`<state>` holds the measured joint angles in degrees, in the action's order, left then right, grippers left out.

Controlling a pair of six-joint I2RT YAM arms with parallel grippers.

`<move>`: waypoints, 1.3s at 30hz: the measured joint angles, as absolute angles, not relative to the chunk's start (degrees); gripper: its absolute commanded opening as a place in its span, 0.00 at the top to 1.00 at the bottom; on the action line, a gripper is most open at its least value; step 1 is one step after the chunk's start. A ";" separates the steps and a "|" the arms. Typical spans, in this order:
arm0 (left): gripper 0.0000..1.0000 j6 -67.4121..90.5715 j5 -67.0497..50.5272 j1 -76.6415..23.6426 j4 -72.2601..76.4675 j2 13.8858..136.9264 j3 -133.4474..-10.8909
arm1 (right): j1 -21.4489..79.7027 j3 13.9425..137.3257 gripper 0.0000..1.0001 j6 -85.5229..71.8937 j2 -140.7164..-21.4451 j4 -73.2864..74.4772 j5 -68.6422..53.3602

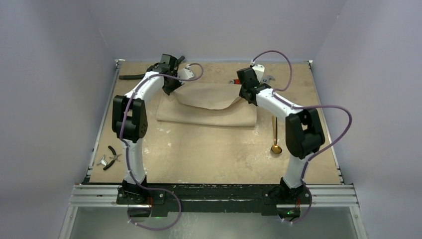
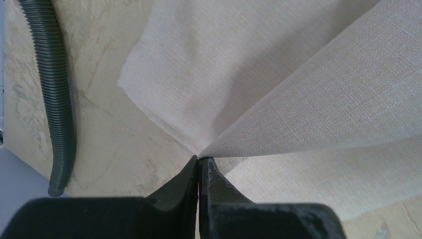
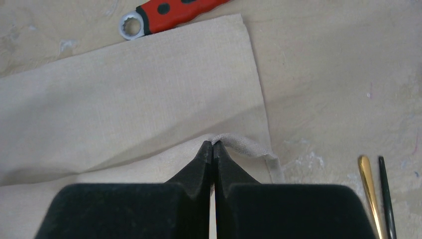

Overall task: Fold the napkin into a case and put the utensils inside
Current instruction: Fold the rectangle-folded napkin at the center of the board.

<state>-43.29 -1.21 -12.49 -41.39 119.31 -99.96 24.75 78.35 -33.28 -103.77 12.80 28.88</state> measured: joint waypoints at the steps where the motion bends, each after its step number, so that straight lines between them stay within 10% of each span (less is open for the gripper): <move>1: 1.00 -42.98 -0.75 -12.49 -41.17 120.25 -100.90 | 24.45 79.37 1.00 -32.93 -105.34 12.47 28.84; 12: 1.00 -41.52 2.85 -12.49 -39.29 127.28 -107.28 | 21.17 89.19 0.98 -30.22 -117.95 9.98 27.57; 20: 0.55 -41.06 5.93 -12.23 -34.81 128.95 -107.83 | 19.07 97.76 0.52 -29.10 -125.05 8.80 26.35; 26: 0.49 -39.53 8.16 -11.81 -31.18 129.36 -108.60 | 18.11 102.59 0.33 -28.38 -129.82 8.64 26.20; 39: 0.41 -32.99 6.09 -9.34 -31.62 128.92 -115.72 | 17.61 99.77 0.33 -26.76 -124.99 6.07 30.87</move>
